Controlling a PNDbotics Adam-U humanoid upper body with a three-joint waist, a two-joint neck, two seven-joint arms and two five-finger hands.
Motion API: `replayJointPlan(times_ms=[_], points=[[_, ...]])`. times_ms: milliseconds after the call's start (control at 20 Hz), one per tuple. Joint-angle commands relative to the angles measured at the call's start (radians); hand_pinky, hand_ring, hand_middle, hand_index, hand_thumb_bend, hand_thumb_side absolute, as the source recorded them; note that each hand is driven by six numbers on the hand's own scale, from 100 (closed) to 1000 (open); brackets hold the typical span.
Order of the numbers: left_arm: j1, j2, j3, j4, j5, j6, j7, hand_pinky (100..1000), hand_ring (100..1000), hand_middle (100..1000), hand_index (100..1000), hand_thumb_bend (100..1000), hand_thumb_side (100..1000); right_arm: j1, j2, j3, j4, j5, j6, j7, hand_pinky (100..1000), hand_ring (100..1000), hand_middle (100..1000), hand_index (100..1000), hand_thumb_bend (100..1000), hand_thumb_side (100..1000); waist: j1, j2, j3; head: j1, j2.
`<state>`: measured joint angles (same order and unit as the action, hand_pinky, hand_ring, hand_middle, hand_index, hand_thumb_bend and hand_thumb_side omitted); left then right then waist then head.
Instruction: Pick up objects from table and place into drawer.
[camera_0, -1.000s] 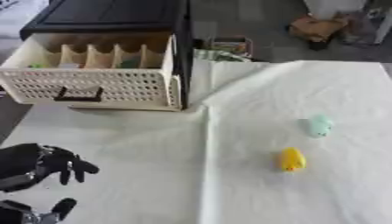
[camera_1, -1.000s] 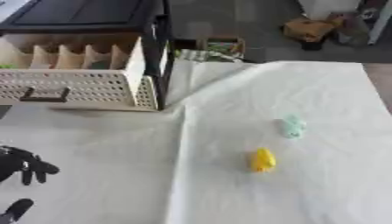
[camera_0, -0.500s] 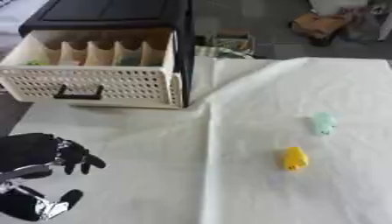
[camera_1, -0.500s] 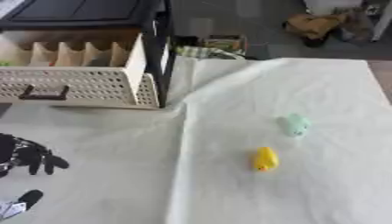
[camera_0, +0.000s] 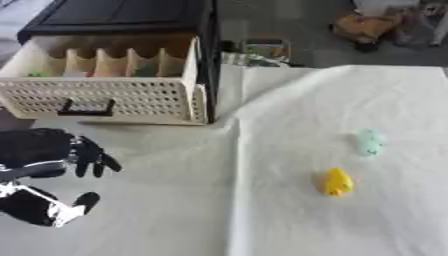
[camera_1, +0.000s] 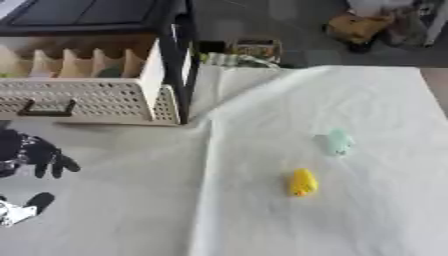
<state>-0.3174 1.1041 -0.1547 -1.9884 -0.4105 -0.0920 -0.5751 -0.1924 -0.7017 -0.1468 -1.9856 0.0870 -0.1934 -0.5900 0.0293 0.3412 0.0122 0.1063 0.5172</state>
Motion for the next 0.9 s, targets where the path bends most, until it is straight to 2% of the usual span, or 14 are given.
replayJointPlan(times_ms=[50,500,900], points=[[-0.017,0.033,0.028,-0.012,-0.002,0.038,0.012,274,549,579,851,105,408,-0.002,-0.012,-0.011,-0.014,0.001,-0.001,0.005,574,611,322,727,339,850,0.002,-0.013,-0.002,0.006,-0.015],[-0.050,0.023,0.035,-0.012,-0.027,0.139,0.033,273,556,581,845,105,408,0.000,0.004,-0.014,-0.014,-0.011,0.003,0.002,574,608,322,722,330,832,0.007,-0.007,-0.013,0.016,-0.029],[-0.096,0.009,0.030,-0.012,-0.024,0.197,0.035,265,551,579,856,105,408,-0.004,0.015,-0.015,-0.014,-0.014,0.006,-0.001,575,606,320,718,331,824,0.012,0.002,-0.022,0.020,-0.037]])
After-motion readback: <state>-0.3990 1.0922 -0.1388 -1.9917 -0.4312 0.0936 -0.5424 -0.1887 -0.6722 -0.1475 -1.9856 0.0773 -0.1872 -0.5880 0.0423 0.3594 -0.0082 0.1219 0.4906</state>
